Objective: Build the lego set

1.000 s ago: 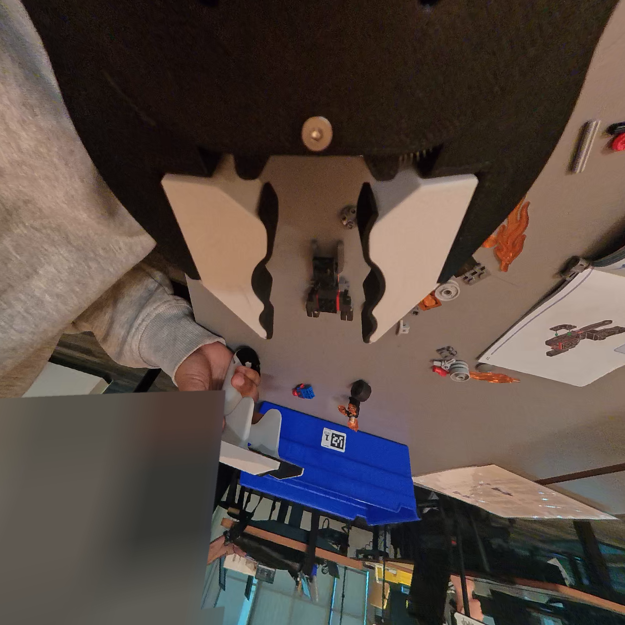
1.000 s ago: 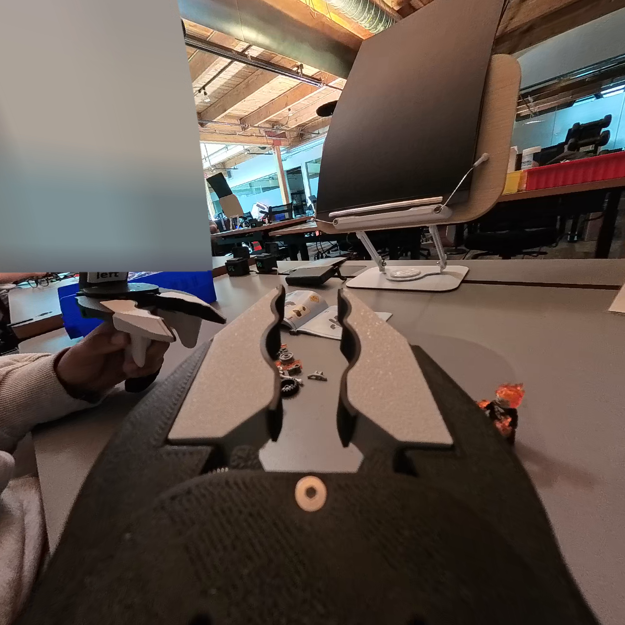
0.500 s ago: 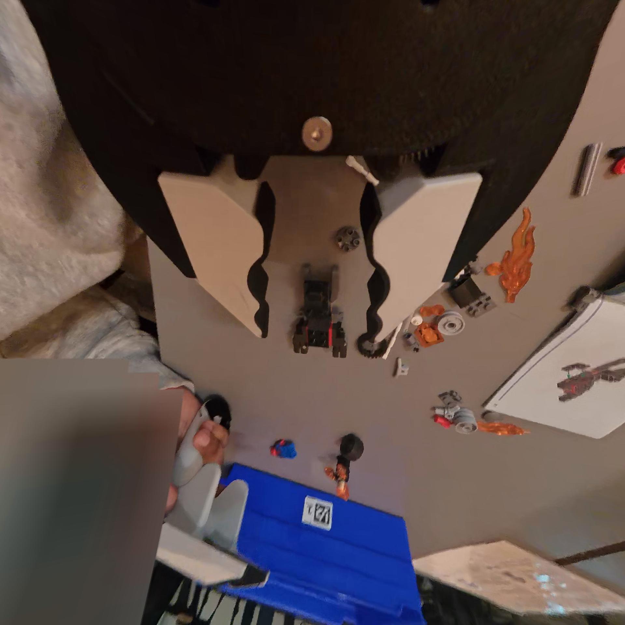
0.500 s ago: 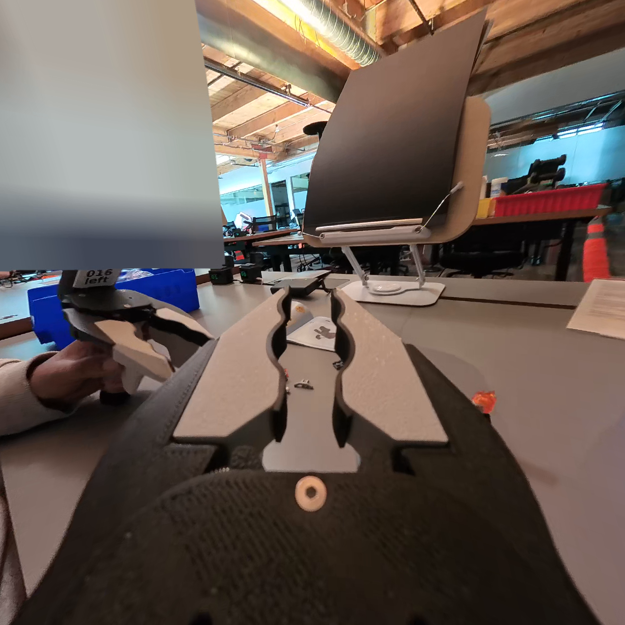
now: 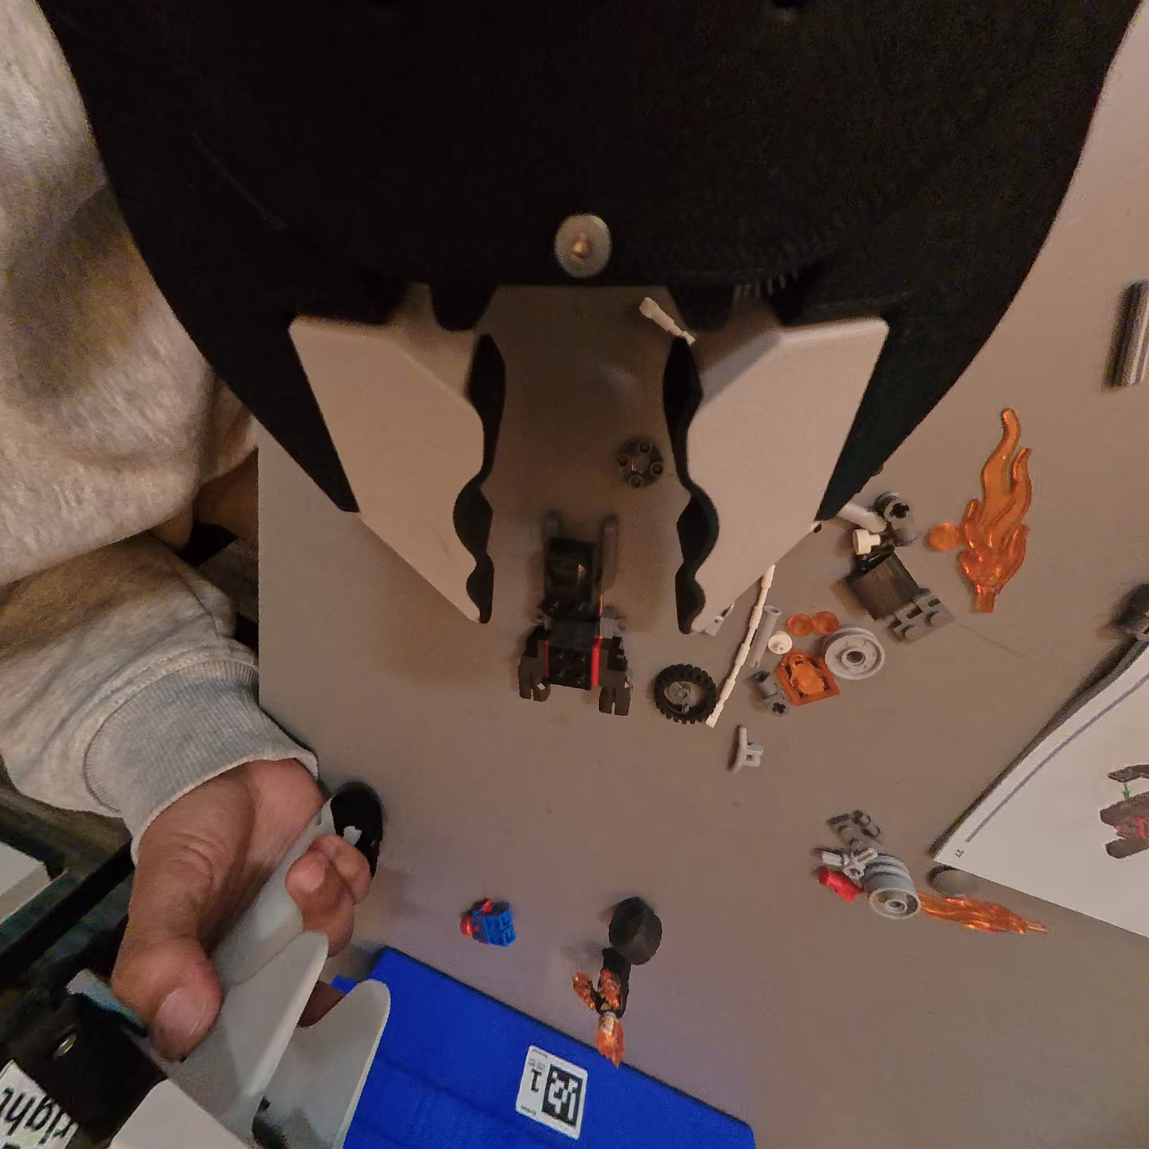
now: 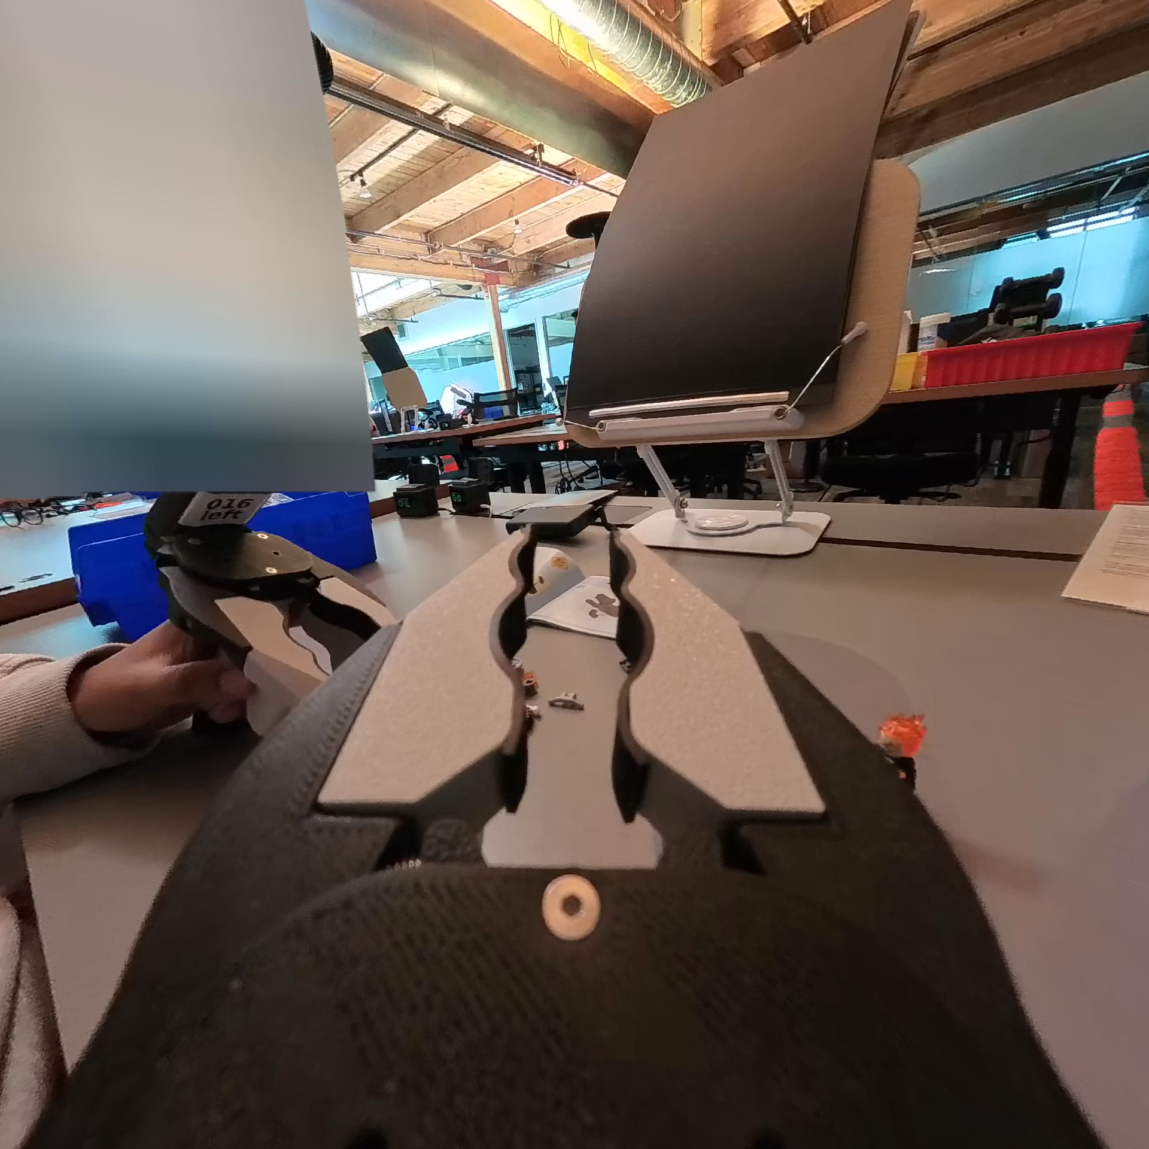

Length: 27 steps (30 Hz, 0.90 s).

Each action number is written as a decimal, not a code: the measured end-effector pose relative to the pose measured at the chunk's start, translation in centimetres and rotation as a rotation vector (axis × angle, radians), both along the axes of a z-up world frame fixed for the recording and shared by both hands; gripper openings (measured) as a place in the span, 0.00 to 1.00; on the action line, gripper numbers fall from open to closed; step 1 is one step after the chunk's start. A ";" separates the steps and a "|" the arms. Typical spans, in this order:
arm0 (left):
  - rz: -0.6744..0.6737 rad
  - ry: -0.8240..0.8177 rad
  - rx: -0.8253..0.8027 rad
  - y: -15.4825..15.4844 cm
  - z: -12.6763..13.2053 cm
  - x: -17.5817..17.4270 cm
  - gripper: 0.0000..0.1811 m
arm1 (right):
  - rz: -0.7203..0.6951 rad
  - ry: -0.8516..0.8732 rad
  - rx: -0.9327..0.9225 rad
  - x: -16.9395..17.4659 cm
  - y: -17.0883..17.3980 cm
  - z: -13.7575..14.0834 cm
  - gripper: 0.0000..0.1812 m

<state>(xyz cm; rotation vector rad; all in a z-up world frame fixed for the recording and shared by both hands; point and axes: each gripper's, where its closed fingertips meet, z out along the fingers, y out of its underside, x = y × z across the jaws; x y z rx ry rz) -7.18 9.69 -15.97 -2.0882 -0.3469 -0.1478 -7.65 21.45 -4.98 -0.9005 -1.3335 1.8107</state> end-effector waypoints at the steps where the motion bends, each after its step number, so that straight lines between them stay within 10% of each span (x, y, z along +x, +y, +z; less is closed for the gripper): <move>1: 0.000 -0.006 0.011 0.0 0.1 0.0 0.32 | 0.002 -0.001 -0.002 0.0 0.0 0.0 0.12; 8: 0.062 -0.055 0.117 -0.5 1.5 -1.4 0.34 | -0.004 -0.017 0.001 -0.4 0.1 -0.3 0.13; 16: 0.393 0.113 0.016 -0.1 3.7 -11.7 0.46 | 0.017 -0.021 -0.029 -0.5 0.2 -0.2 0.13; 22: 0.521 0.273 -0.295 2.4 0.5 -20.9 0.59 | 0.044 -0.016 -0.075 -0.3 0.4 0.1 0.14; 27: 0.442 0.013 -0.246 4.4 -1.8 -19.7 0.61 | 0.051 -0.016 -0.123 -0.1 1.1 0.2 0.14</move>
